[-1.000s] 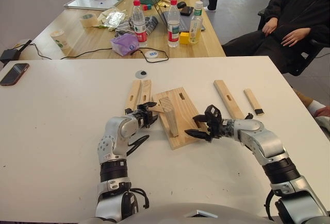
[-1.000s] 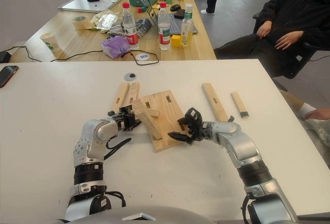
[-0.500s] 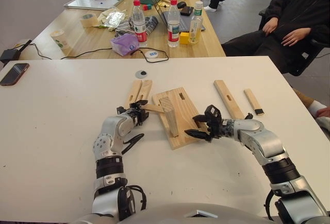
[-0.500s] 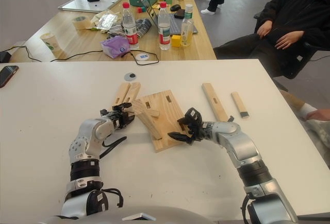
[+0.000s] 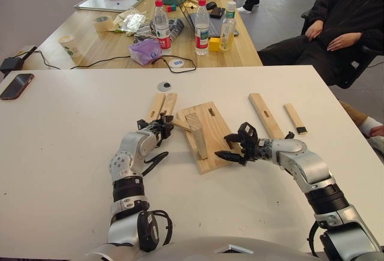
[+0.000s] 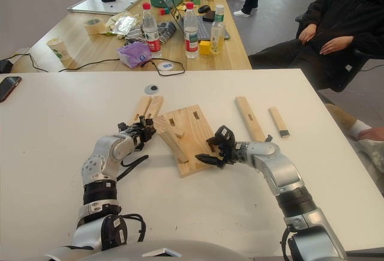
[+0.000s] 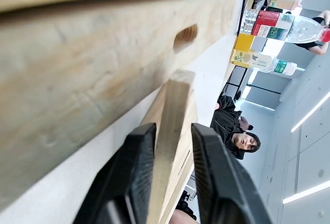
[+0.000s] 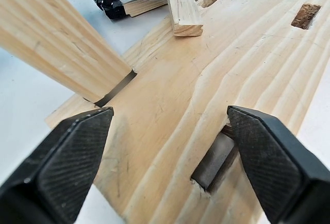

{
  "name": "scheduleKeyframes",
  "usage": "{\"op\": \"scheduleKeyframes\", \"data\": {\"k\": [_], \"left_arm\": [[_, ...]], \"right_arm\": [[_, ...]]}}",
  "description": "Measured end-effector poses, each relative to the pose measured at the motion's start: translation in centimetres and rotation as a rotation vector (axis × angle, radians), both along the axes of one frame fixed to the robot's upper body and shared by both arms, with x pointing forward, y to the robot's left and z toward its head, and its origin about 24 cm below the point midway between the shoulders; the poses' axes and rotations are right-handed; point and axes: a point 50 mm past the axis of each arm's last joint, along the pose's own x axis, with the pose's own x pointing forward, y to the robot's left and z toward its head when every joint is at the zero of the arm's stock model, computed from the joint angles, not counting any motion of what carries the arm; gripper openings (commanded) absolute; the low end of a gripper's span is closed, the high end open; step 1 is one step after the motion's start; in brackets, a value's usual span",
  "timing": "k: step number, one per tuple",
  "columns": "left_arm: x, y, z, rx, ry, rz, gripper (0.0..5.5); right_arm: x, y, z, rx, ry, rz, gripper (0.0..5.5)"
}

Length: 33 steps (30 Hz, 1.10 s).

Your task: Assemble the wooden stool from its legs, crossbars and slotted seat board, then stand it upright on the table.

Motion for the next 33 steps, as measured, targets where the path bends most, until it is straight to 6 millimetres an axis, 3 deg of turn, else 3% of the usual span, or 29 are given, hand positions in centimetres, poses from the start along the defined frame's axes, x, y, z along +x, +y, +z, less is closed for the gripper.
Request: {"op": "scheduleKeyframes", "data": {"k": [3,9,15,16,18,21,26,33], "left_arm": [[0.2,0.2,0.2,0.001,-0.033,0.007,0.38],[0.8,1.3,1.1,0.12,-0.131,0.034,0.37],[1.7,7.4,11.4,0.625,-0.608,0.134,0.37],[1.6,8.8,13.2,0.773,-0.678,0.125,0.37],[1.5,10.5,15.0,1.038,-0.751,0.061,0.37],[2.0,10.6,13.7,1.211,-0.759,-0.085,0.37],[1.8,9.2,6.8,1.275,-0.686,-0.251,0.37],[2.4,9.4,4.8,1.299,-0.719,-0.217,0.37]], "right_arm": [[0.0,0.0,0.0,0.0,-0.002,0.002,4.09],[0.0,0.0,0.0,-0.003,-0.007,0.009,4.09],[0.1,-0.1,0.0,-0.005,-0.012,-0.004,4.09],[0.1,-0.2,0.0,-0.005,-0.013,-0.008,4.09],[0.1,-0.2,0.0,-0.005,-0.014,-0.009,4.09],[0.1,-0.1,0.0,-0.004,-0.015,-0.009,4.09],[0.1,-0.2,0.1,-0.004,-0.015,-0.009,4.09],[0.4,-0.2,0.2,-0.008,-0.017,-0.008,4.09]]}}
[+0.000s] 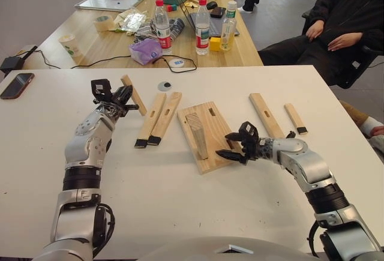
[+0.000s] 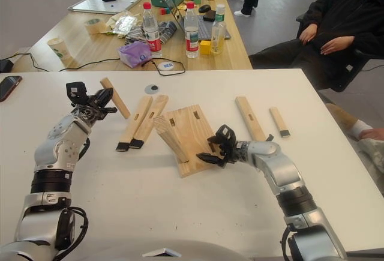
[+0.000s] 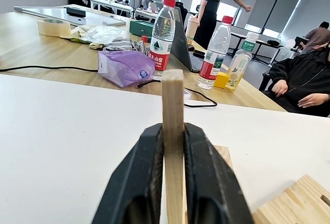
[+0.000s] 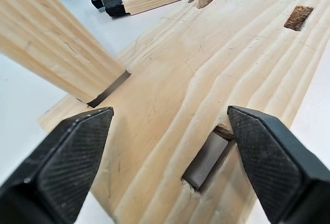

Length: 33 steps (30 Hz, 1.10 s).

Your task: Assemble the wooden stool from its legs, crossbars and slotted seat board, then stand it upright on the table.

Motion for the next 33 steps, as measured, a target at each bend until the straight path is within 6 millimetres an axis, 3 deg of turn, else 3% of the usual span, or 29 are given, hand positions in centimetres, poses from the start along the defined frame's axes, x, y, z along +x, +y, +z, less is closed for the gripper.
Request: {"op": "scheduleKeyframes", "data": {"k": [11,24,33], "left_arm": [[1.0,-1.8,-1.3,-0.09,-0.021,-0.029,0.37],[0.4,-1.1,-2.0,-0.027,-0.037,-0.013,0.37],[-1.0,-3.8,-3.0,0.198,-0.087,-0.072,0.37]], "right_arm": [[0.3,-0.1,0.1,-0.003,0.005,0.015,4.09],[0.5,0.0,0.4,-0.001,-0.003,0.029,4.09],[0.5,0.0,0.4,-0.002,-0.005,0.029,4.09]]}}
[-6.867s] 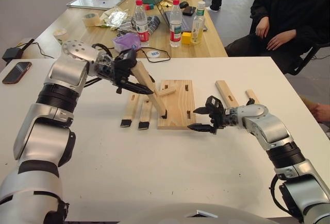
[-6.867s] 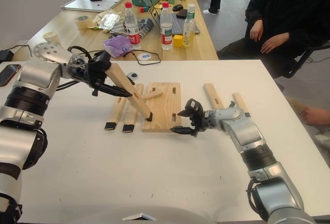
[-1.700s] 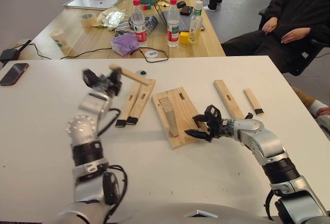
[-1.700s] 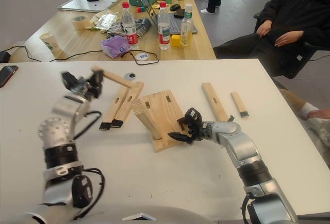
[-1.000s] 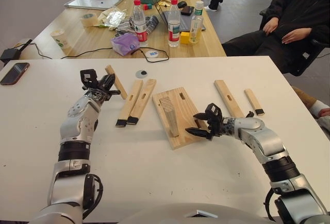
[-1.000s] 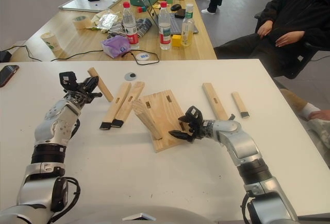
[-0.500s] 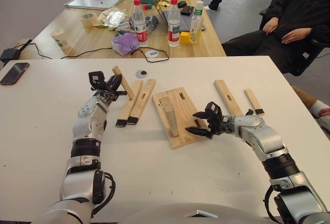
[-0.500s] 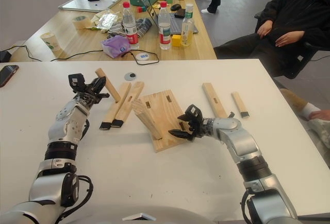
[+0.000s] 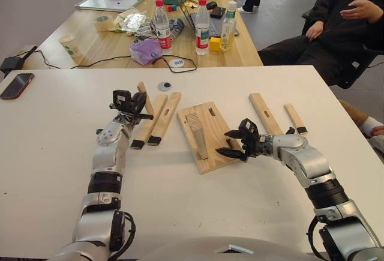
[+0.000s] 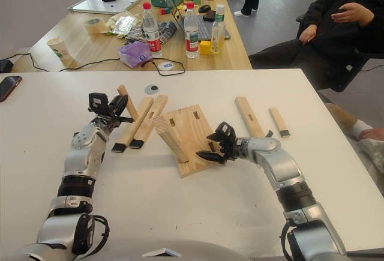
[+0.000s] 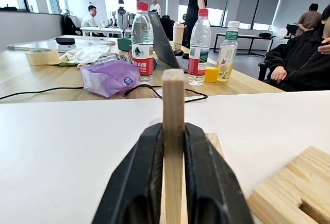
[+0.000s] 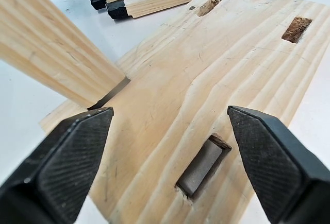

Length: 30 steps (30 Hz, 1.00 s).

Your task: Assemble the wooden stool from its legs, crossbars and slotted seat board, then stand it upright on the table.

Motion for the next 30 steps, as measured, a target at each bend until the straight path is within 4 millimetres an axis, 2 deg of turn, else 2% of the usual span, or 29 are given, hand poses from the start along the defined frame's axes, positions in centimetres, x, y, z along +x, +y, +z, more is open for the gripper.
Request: {"op": "scheduleKeyframes", "data": {"k": [10,11,12,13,14,16,20,23,30], "left_arm": [[-0.9,0.5,-0.8,0.011,0.037,0.028,0.37],[-0.9,0.6,-0.8,0.014,0.039,0.029,0.73],[-1.0,0.5,-0.8,0.023,0.046,0.03,0.88],[-1.2,0.8,-1.7,0.046,0.115,0.038,1.09],[-2.6,1.1,-4.1,0.049,0.234,0.051,1.24],[-2.8,1.1,-4.3,0.044,0.243,0.057,1.54],[-2.8,1.2,-3.4,0.05,0.231,0.057,1.54],[-3.6,1.4,-2.4,0.065,0.239,0.033,1.54],[-6.4,2.9,0.4,0.087,0.425,-0.081,1.54]], "right_arm": [[-0.1,0.0,-0.1,-0.001,0.002,-0.007,4.09],[-0.1,0.0,-0.1,-0.002,0.001,-0.009,4.09],[-0.1,0.0,-0.1,-0.002,0.001,-0.01,4.09],[-0.1,0.0,-0.1,-0.002,0.001,-0.011,4.09],[-0.1,-0.1,-0.2,-0.003,0.001,-0.015,4.09],[-0.2,0.0,-0.3,-0.001,0.003,-0.019,4.09],[-0.2,-0.1,-0.3,-0.002,0.003,-0.02,4.09],[-0.2,-0.1,-0.3,-0.002,0.001,-0.021,4.09],[-0.6,-0.2,-0.6,-0.003,0.005,-0.033,4.09]]}}
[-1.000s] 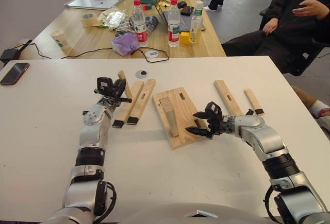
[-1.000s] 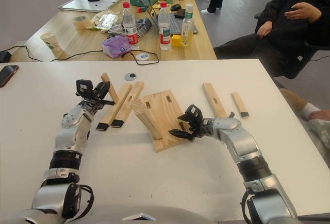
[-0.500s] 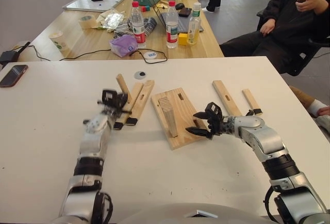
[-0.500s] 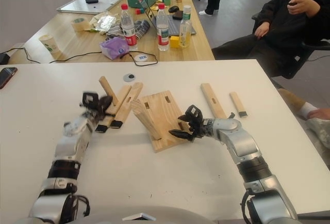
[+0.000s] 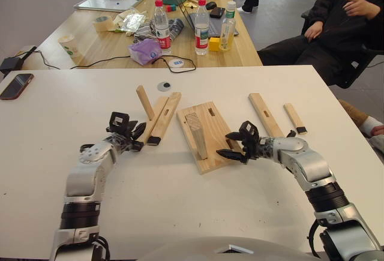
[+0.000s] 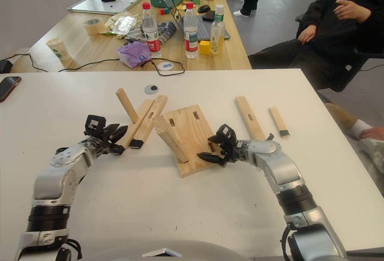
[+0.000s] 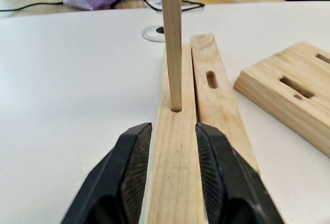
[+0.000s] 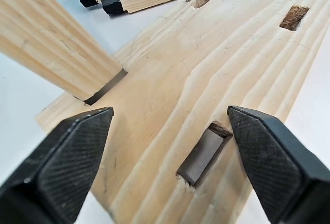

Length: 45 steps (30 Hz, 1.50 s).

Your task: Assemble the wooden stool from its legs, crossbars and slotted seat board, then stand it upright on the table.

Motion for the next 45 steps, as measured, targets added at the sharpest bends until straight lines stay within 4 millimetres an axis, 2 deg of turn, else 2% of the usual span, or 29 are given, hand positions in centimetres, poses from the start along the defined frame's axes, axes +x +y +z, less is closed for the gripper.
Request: {"op": "scheduleKeyframes", "data": {"k": [5,12,18,24,30,33,39,43,45], "left_arm": [[-1.0,-0.1,-1.0,-0.012,0.118,-0.045,2.32],[-1.2,-0.1,-1.4,0.035,0.121,-0.07,2.32],[-1.0,0.8,-0.7,0.052,0.105,-0.053,2.32],[-1.5,1.0,-2.5,0.013,0.209,-0.092,2.32],[-1.3,1.4,-2.7,0.005,0.211,-0.083,2.32],[-1.0,1.8,-2.8,-0.002,0.21,-0.063,2.03],[-0.7,1.9,-2.8,-0.012,0.206,-0.032,2.01],[-0.4,2.7,-2.6,-0.019,0.136,0.035,2.01],[0.9,3.0,-0.3,-0.045,-0.038,0.052,2.01]], "right_arm": [[-0.2,0.1,0.0,0.0,-0.005,-0.004,4.09],[-0.2,0.1,-0.1,0.001,-0.004,-0.003,4.09],[-0.3,0.1,-0.1,0.002,-0.004,-0.003,4.09],[-0.3,0.1,-0.1,0.001,-0.004,-0.003,4.09],[-0.3,0.1,-0.1,0.001,-0.003,-0.002,4.09],[-0.3,0.1,-0.1,0.001,-0.003,-0.003,4.09],[-0.3,0.0,-0.1,0.002,-0.003,-0.003,4.09],[0.4,-0.4,1.1,0.133,0.045,-0.081,4.09],[2.0,-0.1,4.2,0.365,0.084,-0.135,4.09]]}}
